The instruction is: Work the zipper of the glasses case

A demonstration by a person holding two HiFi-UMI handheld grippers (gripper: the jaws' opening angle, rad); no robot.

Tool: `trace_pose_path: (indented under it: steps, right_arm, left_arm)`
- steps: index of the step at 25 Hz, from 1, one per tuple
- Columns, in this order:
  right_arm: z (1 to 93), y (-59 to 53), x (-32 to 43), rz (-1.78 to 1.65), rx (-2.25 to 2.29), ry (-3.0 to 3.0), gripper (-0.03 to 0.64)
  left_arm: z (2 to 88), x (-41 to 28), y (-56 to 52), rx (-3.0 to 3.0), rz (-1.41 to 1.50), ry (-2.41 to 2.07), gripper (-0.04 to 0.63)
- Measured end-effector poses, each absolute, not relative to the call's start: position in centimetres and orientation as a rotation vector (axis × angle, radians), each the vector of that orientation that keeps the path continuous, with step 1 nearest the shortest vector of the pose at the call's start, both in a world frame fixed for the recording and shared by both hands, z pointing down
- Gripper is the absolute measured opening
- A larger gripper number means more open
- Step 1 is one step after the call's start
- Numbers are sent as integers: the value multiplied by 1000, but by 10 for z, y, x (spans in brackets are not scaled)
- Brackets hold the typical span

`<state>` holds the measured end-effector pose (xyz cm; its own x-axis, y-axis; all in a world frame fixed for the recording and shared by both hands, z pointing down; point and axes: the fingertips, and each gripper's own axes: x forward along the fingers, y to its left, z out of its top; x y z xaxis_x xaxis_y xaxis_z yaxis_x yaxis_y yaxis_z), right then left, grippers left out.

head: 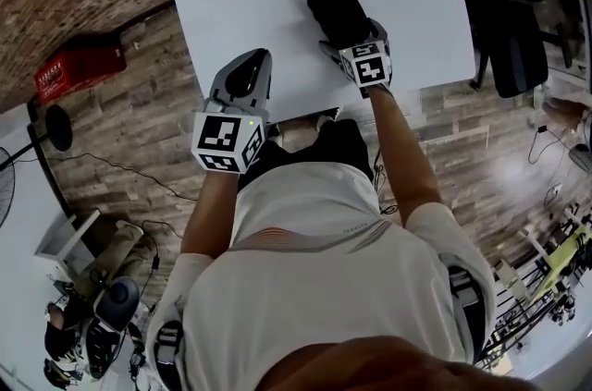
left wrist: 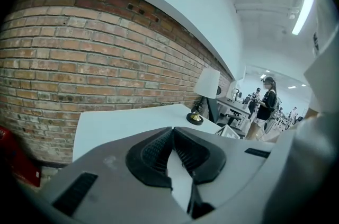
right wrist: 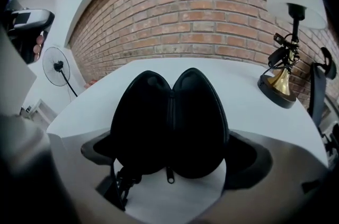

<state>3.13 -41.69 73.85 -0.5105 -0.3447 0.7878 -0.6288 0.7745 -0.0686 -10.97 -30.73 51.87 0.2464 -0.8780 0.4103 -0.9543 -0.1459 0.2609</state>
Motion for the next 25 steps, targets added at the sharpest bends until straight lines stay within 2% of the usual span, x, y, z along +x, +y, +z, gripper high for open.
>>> trace_pose_path:
  steps: [3, 8, 15, 25]
  right_arm:
    - [733, -418, 32, 394, 741, -2156, 614]
    - [715, -418, 33, 339, 767, -2179, 456]
    - [703, -417, 28, 277, 808, -2219, 322]
    - [677, -420, 24, 264, 848, -2269, 310]
  left_arm:
    - [521, -113, -306, 2051, 225, -1667, 23]
    - [521, -118, -311, 2051, 219, -1667, 23]
    - [522, -119, -311, 2059, 221, -1655, 23]
    - [518, -121, -313, 2088, 215, -1633, 23]
